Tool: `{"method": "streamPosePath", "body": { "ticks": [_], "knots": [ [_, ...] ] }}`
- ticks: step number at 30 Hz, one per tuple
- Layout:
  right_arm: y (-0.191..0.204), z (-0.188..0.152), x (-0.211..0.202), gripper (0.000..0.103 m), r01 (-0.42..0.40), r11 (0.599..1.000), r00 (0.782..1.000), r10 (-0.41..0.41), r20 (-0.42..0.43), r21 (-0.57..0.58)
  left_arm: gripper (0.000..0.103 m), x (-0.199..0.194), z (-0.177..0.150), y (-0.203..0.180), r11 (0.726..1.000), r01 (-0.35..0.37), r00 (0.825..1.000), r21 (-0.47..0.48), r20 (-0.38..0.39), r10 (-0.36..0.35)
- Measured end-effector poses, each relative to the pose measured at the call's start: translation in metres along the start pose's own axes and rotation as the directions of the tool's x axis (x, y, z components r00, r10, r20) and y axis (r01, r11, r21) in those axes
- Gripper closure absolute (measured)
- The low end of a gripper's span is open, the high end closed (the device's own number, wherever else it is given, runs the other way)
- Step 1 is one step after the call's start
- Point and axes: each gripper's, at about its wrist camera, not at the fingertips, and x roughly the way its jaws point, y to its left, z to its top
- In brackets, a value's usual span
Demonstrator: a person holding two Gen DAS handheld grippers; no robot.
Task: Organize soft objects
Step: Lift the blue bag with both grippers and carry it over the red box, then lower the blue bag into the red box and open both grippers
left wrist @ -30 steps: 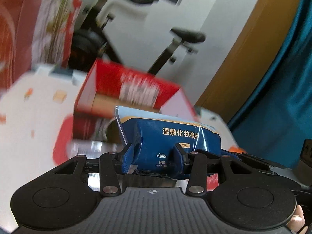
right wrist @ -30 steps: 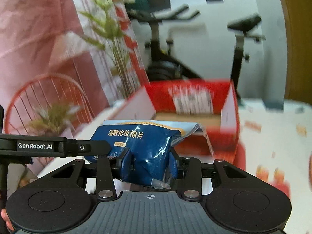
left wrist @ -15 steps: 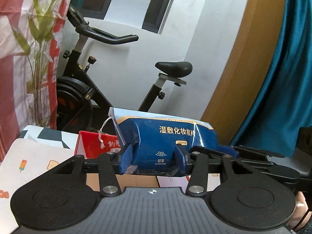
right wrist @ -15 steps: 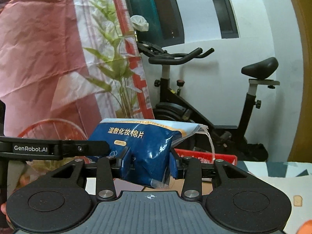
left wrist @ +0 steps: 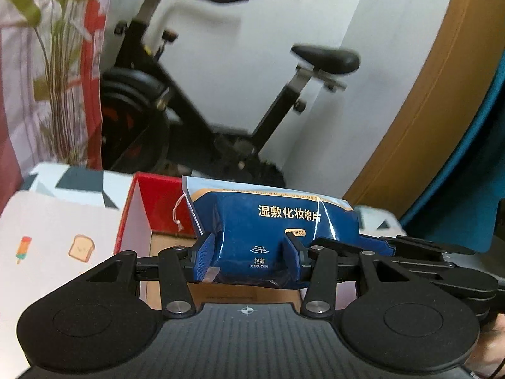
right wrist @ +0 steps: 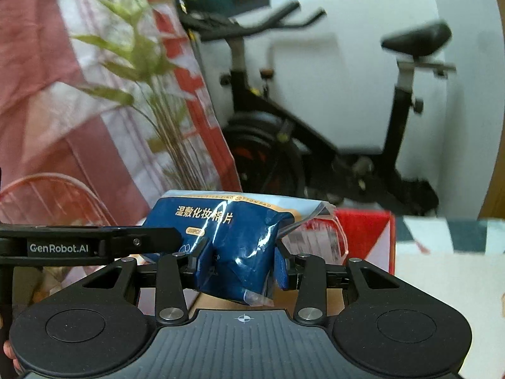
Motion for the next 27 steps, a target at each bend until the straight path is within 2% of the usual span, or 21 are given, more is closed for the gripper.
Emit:
{"method": "streamPosePath", "body": {
  "ticks": [10,17,20,27],
  "knots": [
    [-0.036,-0.037,0.062,0.066,0.060,0.984,0.984,-0.031,-0.175,0.166,0.053,0.056,-0.018,0.021,0.999,-0.001,0.989,-0.033,-0.150,-0.004],
    [-0.046,-0.052,0.081,0.066,0.088,0.974,0.963,-0.029,-0.267,0.210,0.053,0.071,-0.031,0.029,0.999,-0.012,0.974,-0.047,-0.225,0.001],
    [-0.047,-0.058,0.089,0.066,0.095,0.968,0.952,-0.020,-0.307,0.232,0.054,0.072,-0.036,0.031,0.999,-0.023,0.973,-0.036,-0.232,0.015],
    [-0.040,-0.061,0.103,0.066,0.124,0.969,0.921,-0.032,-0.389,0.216,0.054,0.078,-0.041,0.036,0.997,-0.044,0.960,-0.066,-0.280,0.024]
  ]
}}
